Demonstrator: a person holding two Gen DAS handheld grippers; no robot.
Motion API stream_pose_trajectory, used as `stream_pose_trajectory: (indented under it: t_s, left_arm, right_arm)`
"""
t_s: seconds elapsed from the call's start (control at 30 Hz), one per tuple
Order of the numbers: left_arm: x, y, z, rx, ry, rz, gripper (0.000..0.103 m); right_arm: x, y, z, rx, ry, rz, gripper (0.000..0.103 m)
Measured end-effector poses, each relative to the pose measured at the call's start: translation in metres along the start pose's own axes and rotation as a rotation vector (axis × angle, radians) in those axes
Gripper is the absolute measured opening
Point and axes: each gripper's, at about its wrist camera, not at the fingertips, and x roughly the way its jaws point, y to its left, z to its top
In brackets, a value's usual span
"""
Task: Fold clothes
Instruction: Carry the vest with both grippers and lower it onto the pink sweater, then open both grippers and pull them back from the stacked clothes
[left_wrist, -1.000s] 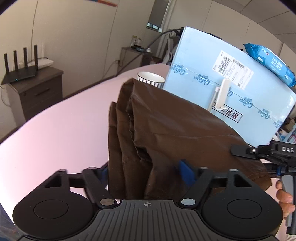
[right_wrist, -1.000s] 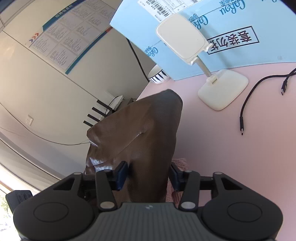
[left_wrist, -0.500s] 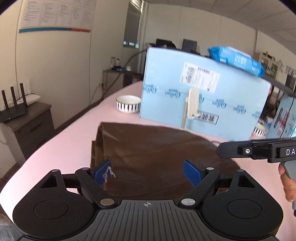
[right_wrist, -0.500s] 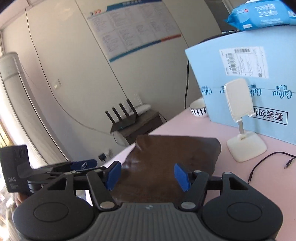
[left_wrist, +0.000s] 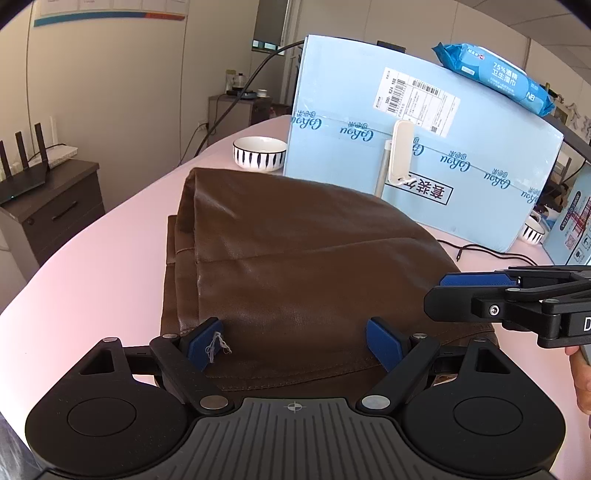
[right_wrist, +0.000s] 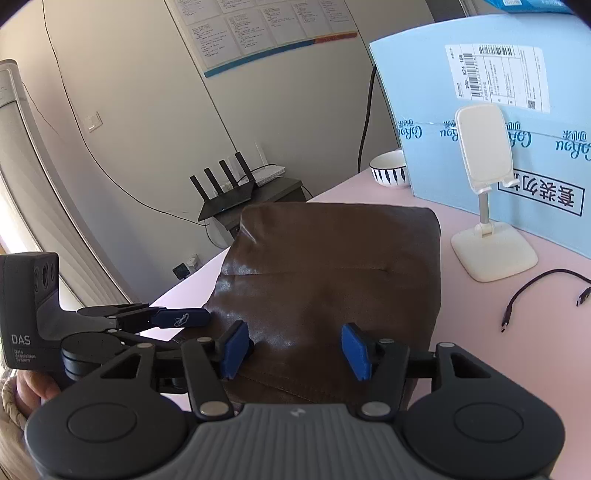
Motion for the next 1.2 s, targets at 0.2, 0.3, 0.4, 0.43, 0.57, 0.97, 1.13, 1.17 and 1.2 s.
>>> stream_pose_trajectory:
  t_s: [0.2,0.3,0.4,0.43,0.57,0.97,1.13,1.17,1.2]
  left_arm:
    - [-0.026,-0.010,0.001,-0.009,-0.020,0.047,0.087]
    - [-0.035,-0.020,0.000,0.034,-0.008,0.058,0.088]
    - [-0.038,-0.034,-0.010,0.077,0.027,0.108,0.088]
    - [-0.039,-0.037,-0.014,0.086,0.024,0.129,0.088]
    - [-0.047,-0.043,-0.031,0.090,0.000,0.163,0.088]
    - [-0.044,-0.039,-0.079,-0.074,0.047,0.213,0.088]
    - [-0.025,-0.034,-0.095,-0.137,0.067,0.250,0.088]
    - [-0.021,-0.034,-0.098,-0.146,0.067,0.259,0.088]
    - [-0.018,-0.033,-0.102,-0.158,0.063,0.267,0.088]
  right_arm:
    - [-0.012,0.014,0.004,-0.025,0.034,-0.083,0.070]
    - [-0.019,0.026,0.000,-0.038,0.067,-0.121,0.075]
    - [-0.025,0.038,-0.008,-0.069,0.087,-0.152,0.085]
    - [-0.027,0.043,-0.014,-0.079,0.095,-0.170,0.086]
    - [-0.033,0.051,-0.030,-0.099,0.115,-0.203,0.094]
    - [-0.038,0.075,-0.078,-0.222,0.120,-0.320,0.098]
    - [-0.019,0.063,-0.091,-0.187,0.144,-0.338,0.098]
    - [-0.015,0.060,-0.093,-0.175,0.151,-0.345,0.098]
    - [-0.011,0.057,-0.096,-0.163,0.157,-0.352,0.098]
